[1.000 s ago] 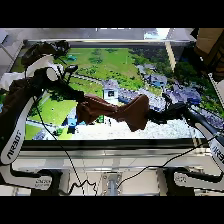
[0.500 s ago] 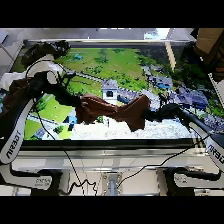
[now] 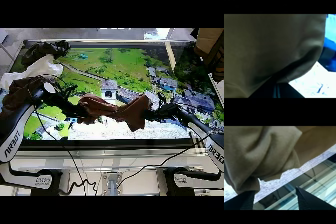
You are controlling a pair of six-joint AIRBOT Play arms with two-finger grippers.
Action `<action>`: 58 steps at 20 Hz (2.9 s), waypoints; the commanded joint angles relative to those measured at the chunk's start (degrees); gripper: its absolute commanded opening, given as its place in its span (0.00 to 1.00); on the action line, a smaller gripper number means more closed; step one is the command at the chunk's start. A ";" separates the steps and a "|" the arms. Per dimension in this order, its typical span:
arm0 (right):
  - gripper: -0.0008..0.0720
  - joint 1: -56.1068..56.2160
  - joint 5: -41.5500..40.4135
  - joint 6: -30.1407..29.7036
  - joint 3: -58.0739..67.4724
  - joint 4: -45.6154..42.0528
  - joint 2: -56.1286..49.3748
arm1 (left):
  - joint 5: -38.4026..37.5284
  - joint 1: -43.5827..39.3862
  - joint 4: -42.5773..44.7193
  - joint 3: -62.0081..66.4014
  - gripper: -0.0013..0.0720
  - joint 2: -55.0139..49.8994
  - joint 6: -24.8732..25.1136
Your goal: Fold the shirts.
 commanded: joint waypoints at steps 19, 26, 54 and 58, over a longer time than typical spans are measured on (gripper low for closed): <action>0.05 0.04 -0.15 0.02 0.02 0.09 -0.04 | 4.90 0.68 14.03 -0.74 0.58 -3.50 2.16; 0.05 0.04 -0.37 0.02 0.00 0.09 -0.04 | 10.25 0.59 1.22 -0.74 0.55 -9.09 2.38; 0.05 -13.42 -9.81 -2.86 38.34 -1.97 16.28 | 2.19 15.96 -9.11 47.15 0.05 6.21 -0.33; 0.05 -17.55 -18.67 -3.04 46.58 -4.96 16.57 | -4.81 17.40 -3.52 49.09 0.05 7.10 -1.18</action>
